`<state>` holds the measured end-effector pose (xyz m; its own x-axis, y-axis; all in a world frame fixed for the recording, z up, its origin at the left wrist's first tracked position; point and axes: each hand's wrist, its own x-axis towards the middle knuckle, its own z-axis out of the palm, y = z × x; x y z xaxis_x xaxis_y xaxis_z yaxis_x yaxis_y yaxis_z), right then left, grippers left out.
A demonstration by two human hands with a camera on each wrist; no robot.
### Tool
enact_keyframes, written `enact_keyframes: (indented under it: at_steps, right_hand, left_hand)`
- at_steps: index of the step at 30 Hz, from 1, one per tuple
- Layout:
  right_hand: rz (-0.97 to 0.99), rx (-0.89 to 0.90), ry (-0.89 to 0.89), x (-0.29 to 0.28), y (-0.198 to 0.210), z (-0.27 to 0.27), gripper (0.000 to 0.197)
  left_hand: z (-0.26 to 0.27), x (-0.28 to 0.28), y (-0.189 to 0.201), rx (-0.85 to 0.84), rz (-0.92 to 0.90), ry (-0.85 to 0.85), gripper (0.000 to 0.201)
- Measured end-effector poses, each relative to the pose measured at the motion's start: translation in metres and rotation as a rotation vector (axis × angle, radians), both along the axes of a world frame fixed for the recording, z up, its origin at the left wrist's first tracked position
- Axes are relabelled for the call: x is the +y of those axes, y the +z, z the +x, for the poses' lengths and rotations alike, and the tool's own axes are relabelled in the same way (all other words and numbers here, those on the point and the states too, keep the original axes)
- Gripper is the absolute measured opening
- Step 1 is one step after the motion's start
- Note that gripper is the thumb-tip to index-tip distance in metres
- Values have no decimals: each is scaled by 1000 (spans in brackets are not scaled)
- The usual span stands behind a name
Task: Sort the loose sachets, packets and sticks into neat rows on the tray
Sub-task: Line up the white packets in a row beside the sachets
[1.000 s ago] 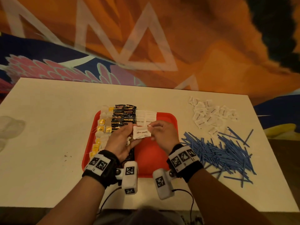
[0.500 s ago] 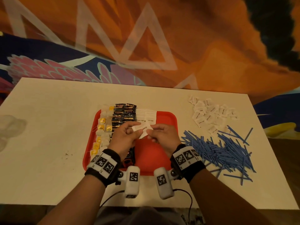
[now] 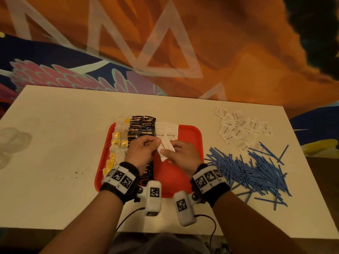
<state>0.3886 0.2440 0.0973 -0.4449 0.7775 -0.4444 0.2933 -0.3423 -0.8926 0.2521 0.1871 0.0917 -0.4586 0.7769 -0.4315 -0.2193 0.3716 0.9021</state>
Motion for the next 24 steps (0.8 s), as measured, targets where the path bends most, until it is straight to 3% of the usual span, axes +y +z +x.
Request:
enact_keyframes:
  at_steps: [5,7,10,15,18,24]
  right_hand:
    - [-48,48,-109,8,-2,-2,3]
    - [-59,11,-36,12,-4,-2,7]
    - [-48,-23,43,15,-7,-3,7]
    - [-130,48,-206,16,-14,-4,5]
    - [-336,166,-313,17,-18,-6,17]
    - [-507,219,-412,26,-25,-9,40]
  left_hand:
    - [1,-7,-4,122,6,-68,12]
    - [0,-10,-5,226,10,-151,11]
    - [-1,-11,-3,232,78,-232,24]
    - [-6,-7,-7,382,74,-193,30]
    - [-7,-2,-7,403,57,-203,34]
    - [-11,5,-13,403,41,-197,40]
